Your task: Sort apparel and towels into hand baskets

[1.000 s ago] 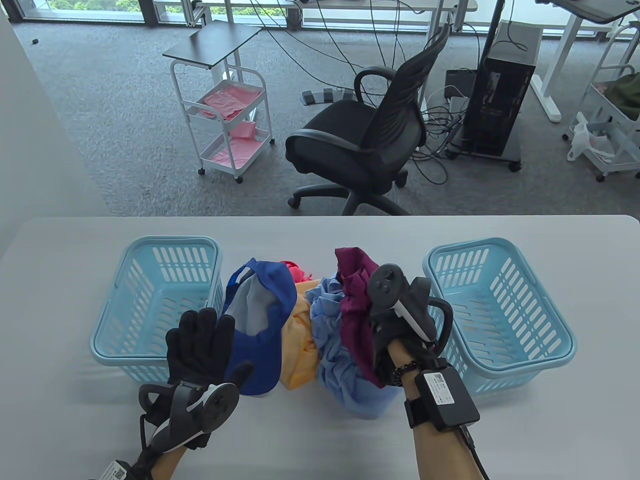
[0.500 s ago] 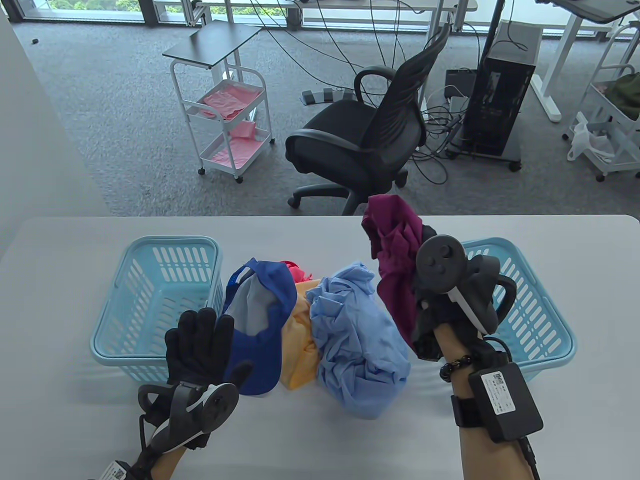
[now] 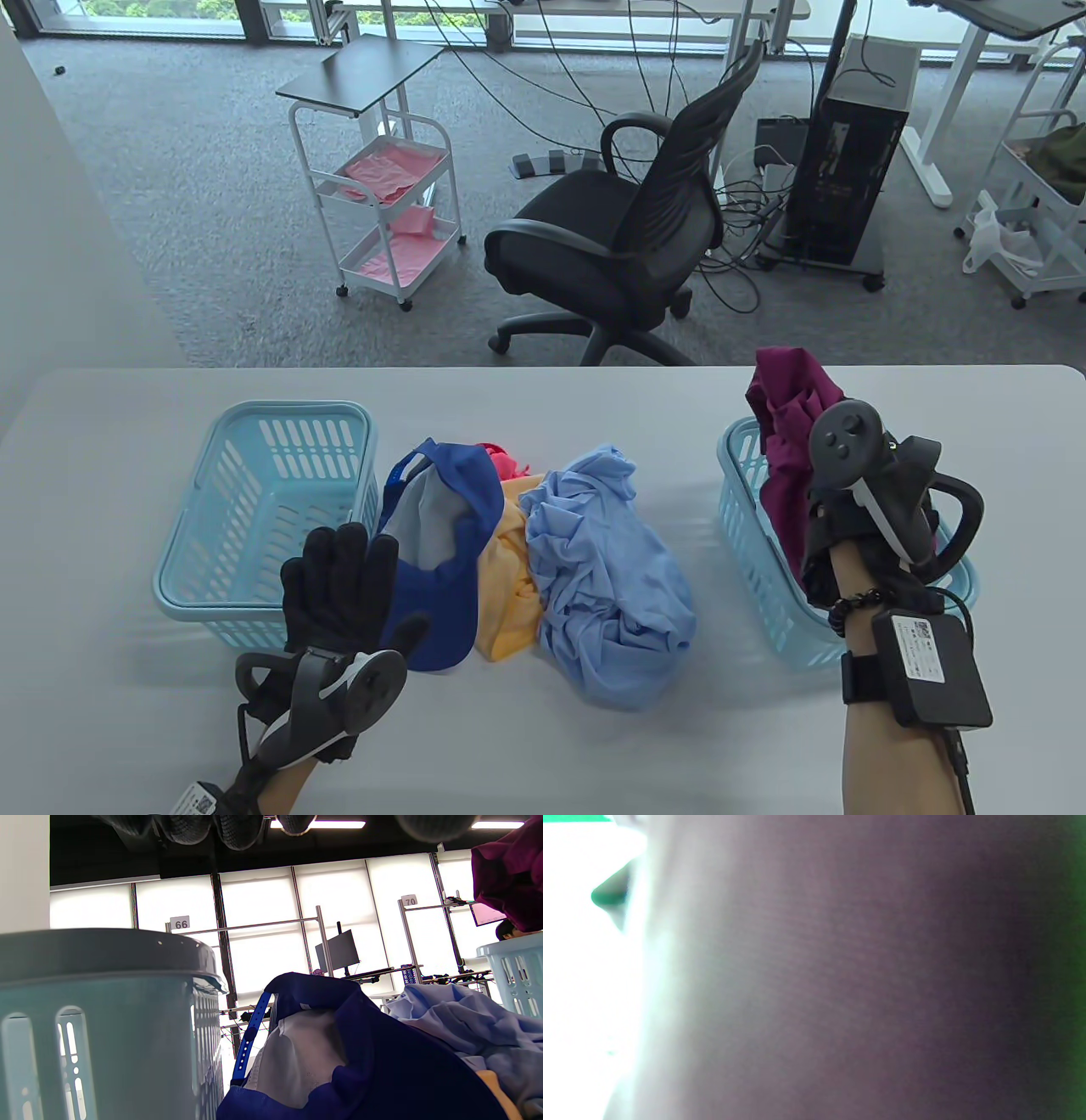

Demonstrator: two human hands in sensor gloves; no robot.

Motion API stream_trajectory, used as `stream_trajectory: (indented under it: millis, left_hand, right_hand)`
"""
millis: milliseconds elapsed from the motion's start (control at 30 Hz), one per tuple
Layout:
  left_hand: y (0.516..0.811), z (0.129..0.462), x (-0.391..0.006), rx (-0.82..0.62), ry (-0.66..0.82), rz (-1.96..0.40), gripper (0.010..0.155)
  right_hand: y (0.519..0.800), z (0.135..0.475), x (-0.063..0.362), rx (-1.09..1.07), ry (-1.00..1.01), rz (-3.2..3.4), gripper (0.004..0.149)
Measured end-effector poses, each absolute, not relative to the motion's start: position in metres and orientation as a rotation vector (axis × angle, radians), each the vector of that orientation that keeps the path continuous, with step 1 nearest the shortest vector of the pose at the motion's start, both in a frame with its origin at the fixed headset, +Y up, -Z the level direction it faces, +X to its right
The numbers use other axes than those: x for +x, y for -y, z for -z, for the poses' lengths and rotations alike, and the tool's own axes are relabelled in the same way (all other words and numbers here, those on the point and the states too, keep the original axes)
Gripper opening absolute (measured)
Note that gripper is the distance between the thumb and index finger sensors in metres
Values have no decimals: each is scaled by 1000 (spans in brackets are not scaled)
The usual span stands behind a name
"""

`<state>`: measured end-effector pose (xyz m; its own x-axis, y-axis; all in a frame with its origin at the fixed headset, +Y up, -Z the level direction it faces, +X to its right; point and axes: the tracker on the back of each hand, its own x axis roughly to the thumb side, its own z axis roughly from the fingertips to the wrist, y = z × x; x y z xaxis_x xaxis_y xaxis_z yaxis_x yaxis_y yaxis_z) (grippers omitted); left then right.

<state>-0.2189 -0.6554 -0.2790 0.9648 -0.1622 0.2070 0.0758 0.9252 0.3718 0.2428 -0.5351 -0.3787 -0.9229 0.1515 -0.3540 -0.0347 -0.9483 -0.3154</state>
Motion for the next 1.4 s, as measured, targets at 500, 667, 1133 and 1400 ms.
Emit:
stream_trajectory:
  millis: [500,667,1133,1400]
  left_hand:
    - [655,279,-218,369,235,129,85]
    - [654,279,-218,371,233,128,85]
    - [653,278,-217,372,236,123,84]
    - [653,278,-218,375,236,119,85]
  right_hand:
    - [583,403,264,-683,225,-3017,67]
    - [581,402,268,-695,146,-2986,77]
    - [549,373,215,-352,381,-2899,75]
    - [546,367,160,-162,380,-2868,78]
